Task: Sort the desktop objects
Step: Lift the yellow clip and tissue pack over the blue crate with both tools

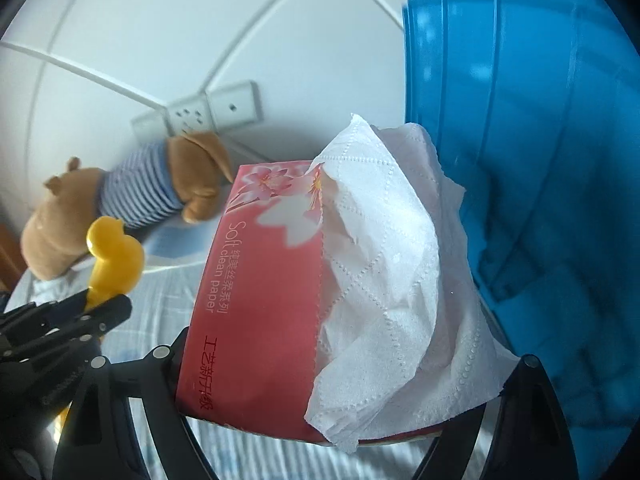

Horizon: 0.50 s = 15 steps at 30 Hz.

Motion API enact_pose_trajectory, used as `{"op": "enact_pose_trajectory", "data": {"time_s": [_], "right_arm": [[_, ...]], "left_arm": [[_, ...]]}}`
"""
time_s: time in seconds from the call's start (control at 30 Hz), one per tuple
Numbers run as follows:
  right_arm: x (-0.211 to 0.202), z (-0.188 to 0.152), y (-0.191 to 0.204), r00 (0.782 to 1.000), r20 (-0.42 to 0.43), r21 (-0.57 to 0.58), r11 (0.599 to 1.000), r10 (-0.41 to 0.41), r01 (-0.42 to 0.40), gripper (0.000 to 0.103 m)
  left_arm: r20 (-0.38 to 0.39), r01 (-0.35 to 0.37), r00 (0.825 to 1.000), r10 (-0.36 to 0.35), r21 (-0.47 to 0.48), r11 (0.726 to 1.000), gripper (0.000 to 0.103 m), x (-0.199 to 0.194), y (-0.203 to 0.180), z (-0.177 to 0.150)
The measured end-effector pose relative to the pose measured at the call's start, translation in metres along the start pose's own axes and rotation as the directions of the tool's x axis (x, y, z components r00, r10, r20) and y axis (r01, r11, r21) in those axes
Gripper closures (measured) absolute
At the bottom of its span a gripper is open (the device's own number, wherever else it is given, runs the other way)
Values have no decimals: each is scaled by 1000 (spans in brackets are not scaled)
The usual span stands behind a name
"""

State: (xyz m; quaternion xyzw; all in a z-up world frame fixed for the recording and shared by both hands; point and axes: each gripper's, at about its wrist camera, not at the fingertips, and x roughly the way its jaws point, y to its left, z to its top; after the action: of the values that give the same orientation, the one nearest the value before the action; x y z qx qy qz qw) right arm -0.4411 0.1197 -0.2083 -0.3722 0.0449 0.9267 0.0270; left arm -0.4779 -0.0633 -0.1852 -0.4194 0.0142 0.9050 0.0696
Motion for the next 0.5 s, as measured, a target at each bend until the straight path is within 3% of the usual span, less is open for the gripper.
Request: {"op": "enact_pose_trajectory", "data": {"time_s": [0.27,0.5], "right_arm": [[-86,10,8,996,85,-26,1000,2,0,18],[-164,21,5,987,161,-36,999,-14,20,18]], "left_arm": [[86,18,996,-18,0,1000,71,-80,-12,-2],[176,74,981,-82,51,996,71,-149,-34,5]]}}
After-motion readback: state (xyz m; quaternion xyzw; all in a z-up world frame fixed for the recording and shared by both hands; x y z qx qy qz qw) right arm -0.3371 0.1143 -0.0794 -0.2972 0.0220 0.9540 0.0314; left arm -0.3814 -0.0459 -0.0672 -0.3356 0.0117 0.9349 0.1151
